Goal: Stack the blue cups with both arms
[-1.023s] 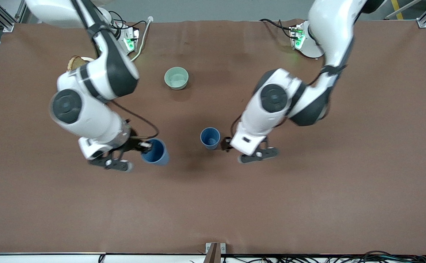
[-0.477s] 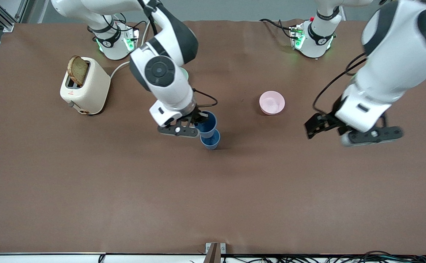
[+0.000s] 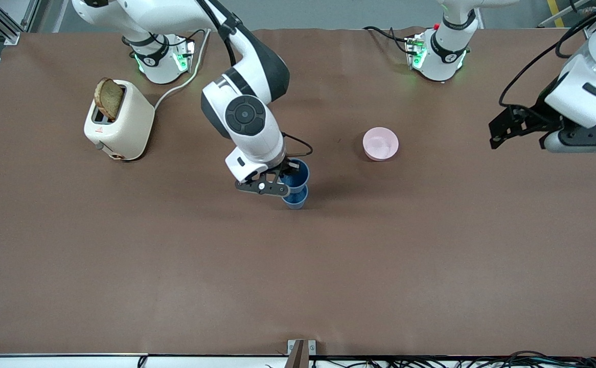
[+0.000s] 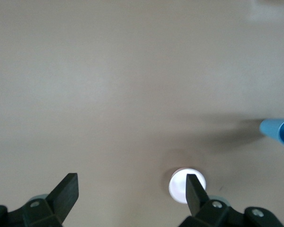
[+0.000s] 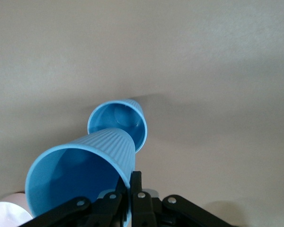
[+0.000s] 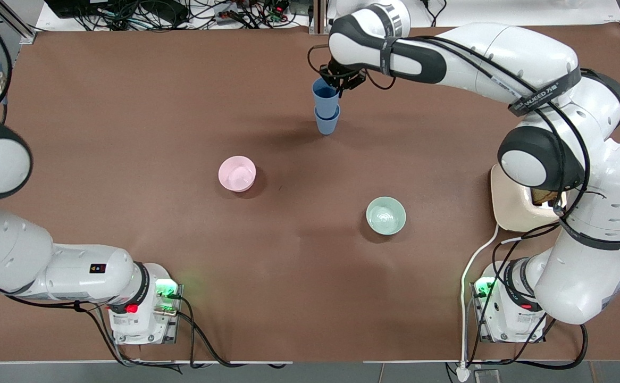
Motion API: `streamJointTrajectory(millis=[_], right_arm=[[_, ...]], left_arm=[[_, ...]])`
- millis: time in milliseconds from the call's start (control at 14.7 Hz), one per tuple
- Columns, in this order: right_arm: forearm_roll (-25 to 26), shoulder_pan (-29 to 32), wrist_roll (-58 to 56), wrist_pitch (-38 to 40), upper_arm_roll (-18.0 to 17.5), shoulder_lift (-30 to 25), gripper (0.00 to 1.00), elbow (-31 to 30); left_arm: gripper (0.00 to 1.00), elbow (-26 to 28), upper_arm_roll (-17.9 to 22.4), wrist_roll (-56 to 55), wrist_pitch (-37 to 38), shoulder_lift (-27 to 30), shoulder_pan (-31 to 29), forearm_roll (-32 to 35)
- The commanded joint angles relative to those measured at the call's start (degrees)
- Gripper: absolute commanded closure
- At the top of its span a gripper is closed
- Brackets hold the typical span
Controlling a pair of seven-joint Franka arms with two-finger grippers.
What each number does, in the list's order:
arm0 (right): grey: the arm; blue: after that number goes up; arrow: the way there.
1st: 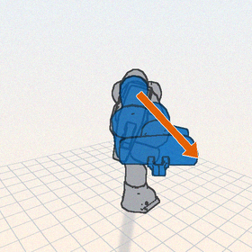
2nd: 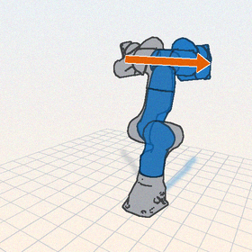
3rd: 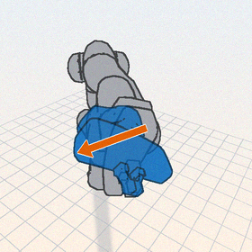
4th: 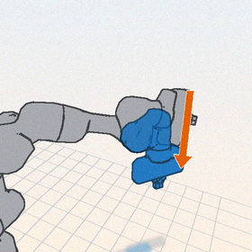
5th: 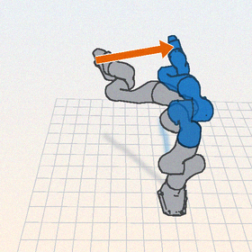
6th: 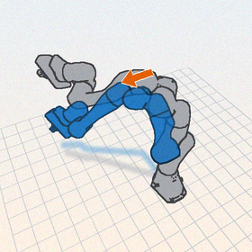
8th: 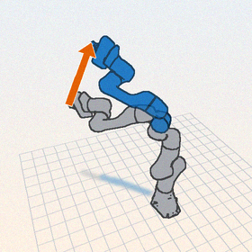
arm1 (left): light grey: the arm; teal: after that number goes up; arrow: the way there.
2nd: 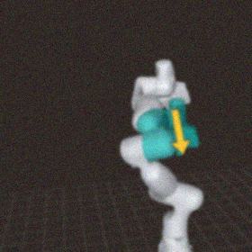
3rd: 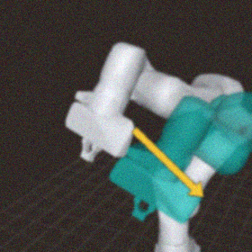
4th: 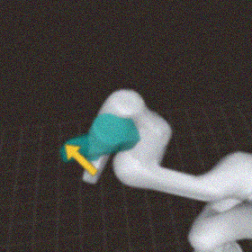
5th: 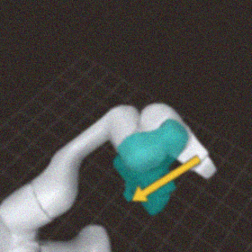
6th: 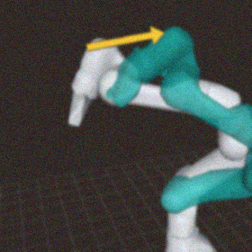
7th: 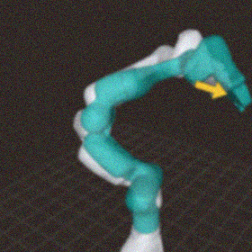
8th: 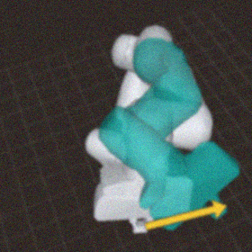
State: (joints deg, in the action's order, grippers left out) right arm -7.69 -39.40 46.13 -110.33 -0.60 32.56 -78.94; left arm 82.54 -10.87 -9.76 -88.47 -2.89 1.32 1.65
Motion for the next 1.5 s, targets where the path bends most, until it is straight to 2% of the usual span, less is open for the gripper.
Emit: streamJointTrajectory(millis=[0, 136, 341, 1159, 1227, 1364, 1432], right_arm=[[0.0, -0.9, 0.6, -0.6, 0.5, -0.4, 0.98, -1.2], [-0.1, -0.8, 0.6, -1.6, 0.4, 0.2, 0.98, -1.0], [0.0, -0.9, 0.6, -2.3, 0.5, 0.7, 0.98, -1.0], [0.3, 0.0, 0.1, -3.8, 0.5, 2.1, 0.97, -1.0], [0.3, 0.0, 0.1, -3.8, 0.6, 2.2, 0.92, -1.0], [0.2, -0.1, 0.2, -3.9, 0.6, 2.7, 0.57, -1.0], [0.1, -0.1, 0.4, -3.8, 0.5, 2.7, 0.43, -1.0]], left_arm=[[0.0, 8.7, 2.7, 3.7, -1.2, 6.7, -0.1, -0.7], [0.0, 11.2, 5.6, 5.5, -1.3, 8.7, 0.4, -2.3], [0.0, 11.6, 8.8, 5.6, -1.4, 9.1, 3.9, -2.3], [0.0, 10.8, 6.7, 4.3, -0.8, 9.5, 3.6, -2.3], [0.0, 10.8, 6.6, 4.3, -0.8, 9.6, 3.5, -2.3], [0.0, 10.9, 6.6, 4.4, -0.4, 9.7, 3.4, -2.3], [0.0, 10.9, 6.6, 4.4, -0.4, 9.7, 3.3, -2.3]])
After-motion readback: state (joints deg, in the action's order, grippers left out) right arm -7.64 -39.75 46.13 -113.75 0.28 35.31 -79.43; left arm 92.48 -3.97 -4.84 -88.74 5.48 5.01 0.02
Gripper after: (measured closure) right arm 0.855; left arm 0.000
